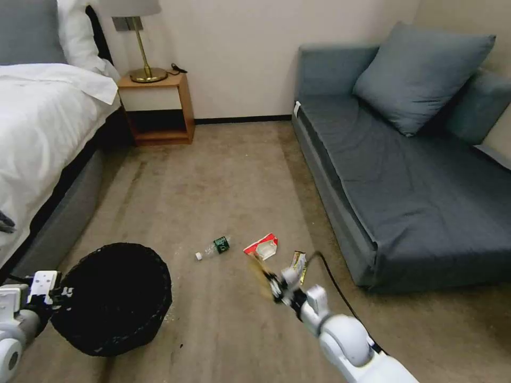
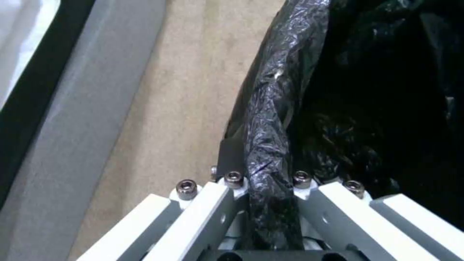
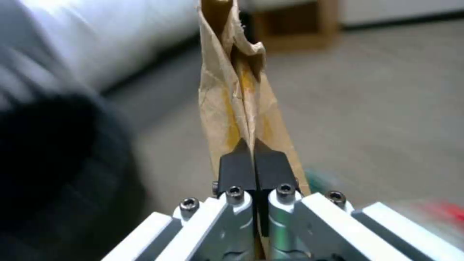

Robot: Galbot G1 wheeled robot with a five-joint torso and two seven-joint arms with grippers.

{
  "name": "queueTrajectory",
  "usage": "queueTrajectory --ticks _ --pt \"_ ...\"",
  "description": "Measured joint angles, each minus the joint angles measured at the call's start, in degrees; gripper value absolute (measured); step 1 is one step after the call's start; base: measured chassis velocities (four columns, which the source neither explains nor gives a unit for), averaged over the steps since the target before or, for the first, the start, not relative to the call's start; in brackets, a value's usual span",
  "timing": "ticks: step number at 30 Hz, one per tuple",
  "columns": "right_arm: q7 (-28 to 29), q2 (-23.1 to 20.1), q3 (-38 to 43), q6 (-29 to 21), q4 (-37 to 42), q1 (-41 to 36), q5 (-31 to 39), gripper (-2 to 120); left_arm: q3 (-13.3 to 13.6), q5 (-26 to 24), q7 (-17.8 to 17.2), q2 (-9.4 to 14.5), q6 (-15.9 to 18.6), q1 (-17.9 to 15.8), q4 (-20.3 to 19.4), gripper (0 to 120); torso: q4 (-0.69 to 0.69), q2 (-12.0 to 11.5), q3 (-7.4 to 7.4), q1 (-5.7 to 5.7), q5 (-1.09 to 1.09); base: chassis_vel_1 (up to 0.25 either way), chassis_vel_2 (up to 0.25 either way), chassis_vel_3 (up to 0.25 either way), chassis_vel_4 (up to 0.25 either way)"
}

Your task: Pick up the trash bin, then pick up the garbage on the floor and place it into the trash bin.

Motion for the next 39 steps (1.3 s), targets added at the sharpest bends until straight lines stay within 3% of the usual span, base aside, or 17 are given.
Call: queueTrajectory --ticks 2,4,7,8,12,17,22,33,39 --pt "2.0 3.1 -6.9 -0.2 1.6 4.3 5.0 0 0.3 0.2 0.0 -0.6 0.0 0.2 -0.8 2 0.0 0.0 0.0 0.0 -0.01 0.0 0.0 0.0 0.0" --pt "2.6 4.3 -9.0 -0.2 1.2 5.6 5.8 0 0.4 0.2 0.0 -0.8 0.0 0.3 -1.0 2 0.0 0.0 0.0 0.0 -0.01 0.0 0.0 0.0 0.0" --pt "3.8 10.8 -16.5 0.5 -4.3 10.3 5.9 0 0.5 0.4 0.0 -0.9 0.0 0.5 -1.3 2 0.01 0.0 0.0 0.0 0.0 0.0 0.0 0.0 0.0" --pt "3.8 10.8 -16.5 0.5 -4.3 10.3 5.9 0 0.5 0.4 0.0 -0.9 0.0 0.5 -1.3 2 0.01 0.0 0.0 0.0 0.0 0.0 0.0 0.0 0.0" --pt "4.6 17.7 -21.4 1.2 -11.3 13.3 4.4 0 0.8 0.5 -0.1 -0.9 0.0 0.4 -1.3 2 0.01 0.0 0.0 0.0 -0.02 0.0 0.0 0.0 0.0" --pt "5.8 21.3 -23.9 1.3 -15.6 14.7 3.5 0 1.1 0.5 -0.1 -0.8 0.0 0.3 -1.3 2 0.01 0.0 0.0 0.0 -0.02 0.0 0.0 0.0 0.0" --pt "7.2 22.3 -24.9 0.8 -19.6 15.3 2.2 17 0.8 0.3 -0.1 -0.8 0.0 0.5 -1.9 2 -0.01 0.0 0.0 0.0 -0.02 0.0 0.0 0.0 0.0" --pt "7.1 22.1 -24.7 0.0 -18.1 14.1 1.8 56 0.0 0.3 -0.1 -1.9 0.0 1.2 -2.7 2 -0.01 0.0 0.0 0.0 0.0 0.0 0.0 0.0 0.0" --pt "7.7 21.8 -20.8 1.9 -15.7 11.8 -3.9 78 -0.3 0.3 -0.1 -2.2 0.0 0.9 -1.7 2 0.0 0.0 0.0 0.0 0.01 0.0 0.0 0.0 0.0"
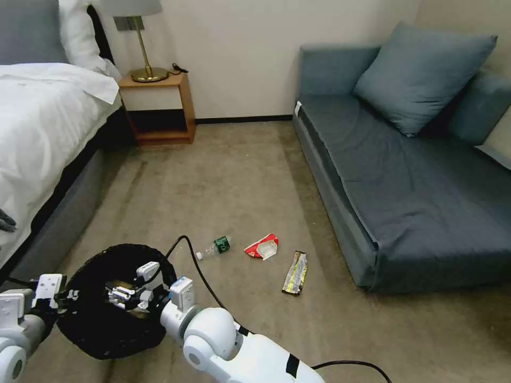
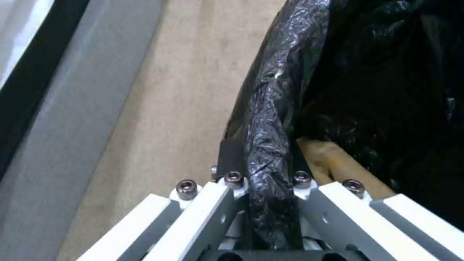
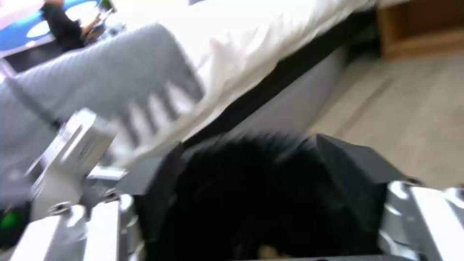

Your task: Pick up the trash bin, then pick up the garbage on the floor and place it into the trash bin.

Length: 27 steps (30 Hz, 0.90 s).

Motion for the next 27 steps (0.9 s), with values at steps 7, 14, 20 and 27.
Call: queueTrajectory --ticks 7,14,20,27 --pt "0.1 -6.2 12.5 13.3 2.8 -7.6 -28.2 98 -0.8 -0.2 0.0 -0.2 0.0 -0.7 0.8 2 0.02 0.0 0.0 0.0 0.0 0.0 0.0 0.0 0.0" --pt "0.4 -11.1 26.6 22.4 8.3 -20.3 -34.0 100 -1.7 -0.6 0.3 -0.2 0.0 -0.7 1.3 2 -0.05 0.0 0.0 0.0 0.03 0.0 0.0 0.0 0.0" --pt "0.9 -11.9 34.0 28.1 8.8 -28.5 -31.4 100 -1.7 -0.9 0.3 -0.7 0.0 -1.0 1.7 2 -0.01 0.0 -0.01 0.0 0.01 0.0 0.0 0.0 0.0" --pt "0.6 -11.5 35.1 30.0 6.8 -29.2 -29.6 100 -1.4 -0.9 0.3 -0.8 0.0 -1.0 1.6 2 0.0 0.0 0.0 0.0 0.0 0.0 0.0 0.0 0.0"
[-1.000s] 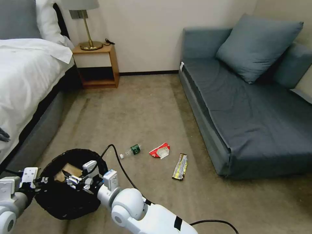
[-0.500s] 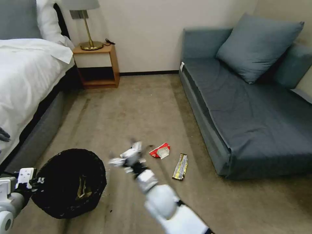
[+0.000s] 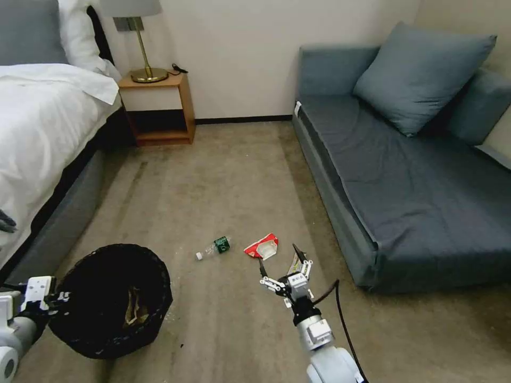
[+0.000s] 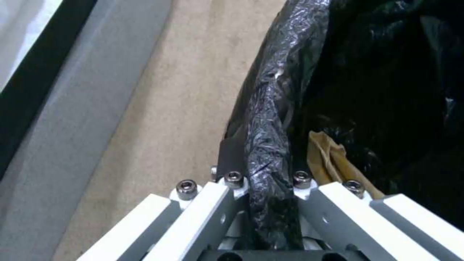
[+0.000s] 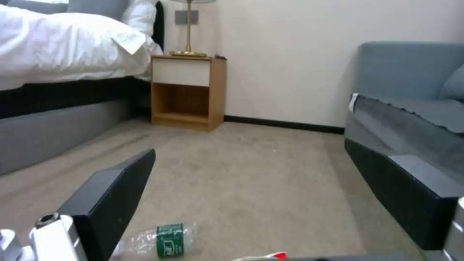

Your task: Pick up the trash bin, then pick up the garbage on the floor and place it into the trash bin.

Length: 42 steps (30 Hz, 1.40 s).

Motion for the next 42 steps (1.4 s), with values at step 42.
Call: queueTrajectory --ticks 42 --pt "4.2 -12.2 -8.1 -52.8 -10.0 21.5 35.2 100 -0.7 -0.1 0.4 1.8 0.0 -0.3 0.8 2 0.0 0.0 0.01 0.01 -0.01 -0.049 0.05 0.049 -0.049"
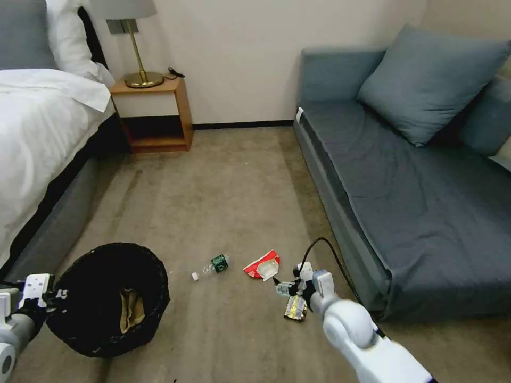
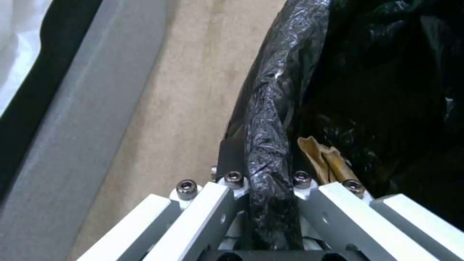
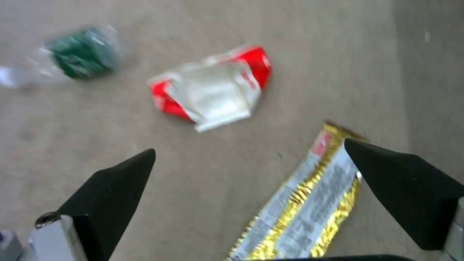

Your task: Pick up the trash bin, then pick up the garbage on the floor and place it into the trash bin.

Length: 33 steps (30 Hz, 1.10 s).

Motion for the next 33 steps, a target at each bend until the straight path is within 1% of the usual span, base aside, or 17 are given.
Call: queueTrajectory --ticks 2,4,6,12,15,16,20,21,22,24,25,26,28,29,30,32,33 --pt "0.0 1.3 -0.2 -0.3 -3.8 1.1 -0.8 100 -0.3 0.0 0.1 0.1 0.0 0.2 -0.1 2 0.0 0.0 0.0 0.0 0.0 0.0 0.0 0.0 0.0" --pt "0.1 1.8 -0.2 -0.5 -4.8 1.3 -1.1 100 -0.4 0.0 0.1 0.1 0.0 0.3 -0.1 2 0.0 0.0 0.0 0.0 0.0 0.0 0.0 0.0 0.0" --pt "0.5 3.1 -0.2 -0.6 -7.9 1.8 -2.9 100 -0.7 0.0 0.1 0.1 0.0 0.4 -0.1 2 0.0 0.0 0.0 0.0 0.0 0.0 0.0 0.0 0.0" --pt "1.5 4.9 -0.3 -0.7 -11.7 2.4 -4.3 99 -1.0 -0.1 0.2 0.0 0.0 0.7 -0.1 2 0.0 0.0 0.0 0.0 -0.01 0.0 0.0 0.0 0.0" --pt "1.8 6.0 -0.1 -0.3 -14.2 2.9 -4.9 90 -1.1 -0.1 0.2 -0.1 0.0 0.7 -0.2 2 0.0 0.0 0.0 0.0 0.0 0.0 0.0 0.0 0.0" --pt "1.8 6.0 -0.1 -0.3 -14.2 2.9 -4.9 90 -1.1 -0.1 0.2 -0.1 0.0 0.7 -0.2 2 0.0 0.0 0.0 0.0 0.0 0.0 0.0 0.0 0.0" --pt "1.6 6.5 0.0 0.2 -16.2 3.0 -5.6 71 -1.1 -0.1 0.2 -0.1 0.0 0.7 -0.3 2 -0.01 0.0 0.0 0.0 -0.01 0.0 0.0 0.0 0.0" --pt "1.6 6.6 0.1 0.2 -16.4 3.0 -5.8 67 -1.1 -0.1 0.2 -0.1 0.0 0.7 -0.3 2 -0.01 0.0 0.0 0.0 -0.01 0.0 0.0 0.0 0.0" --pt "1.6 6.6 0.1 0.2 -16.4 3.0 -5.8 67 -1.1 -0.1 0.2 -0.1 0.0 0.7 -0.3 2 -0.01 0.0 0.0 0.0 -0.01 0.0 0.0 0.0 0.0" --pt "1.5 7.0 0.2 0.4 -16.9 3.0 -6.1 56 -1.1 -0.1 0.2 -0.1 0.0 0.8 -0.3 2 0.0 0.0 0.0 0.0 -0.01 0.0 0.0 0.0 0.0" --pt "1.5 7.0 0.2 0.4 -16.9 3.0 -6.1 56 -1.1 -0.1 0.2 -0.1 0.0 0.8 -0.3 2 0.0 0.0 0.0 0.0 -0.01 0.0 0.0 0.0 0.0" --pt "1.5 7.1 0.2 0.6 -17.0 3.0 -6.3 51 -1.2 -0.1 0.2 -0.1 0.0 0.8 -0.3 2 0.0 0.0 0.0 0.0 -0.01 0.0 0.0 0.0 0.0" --pt "1.4 7.1 0.2 0.6 -17.1 3.0 -6.5 44 -1.2 -0.1 0.2 -0.2 0.0 0.9 -0.3 2 0.0 0.0 0.0 0.0 -0.01 0.0 0.0 0.0 0.0" --pt "1.3 7.2 0.2 0.7 -17.3 2.9 -6.9 37 -1.2 -0.1 0.2 -0.2 0.0 0.9 -0.3 2 0.0 0.0 0.0 0.0 -0.01 0.0 0.0 0.0 0.0" --pt "1.3 7.2 0.2 0.7 -17.3 2.9 -6.9 37 -1.2 -0.1 0.2 -0.2 0.0 0.9 -0.3 2 0.0 0.0 0.0 0.0 -0.01 0.0 0.0 0.0 0.0" --pt "1.0 7.3 0.2 0.8 -17.7 2.9 -7.2 27 -1.2 -0.1 0.2 -0.2 0.0 0.9 -0.3 2 0.0 0.0 0.0 0.0 -0.01 0.0 0.0 0.0 0.0" --pt "1.0 7.3 0.2 0.8 -17.7 2.9 -7.2 27 -1.2 -0.1 0.2 -0.2 0.0 0.9 -0.3 2 0.0 0.0 0.0 0.0 -0.01 0.0 0.0 0.0 0.0"
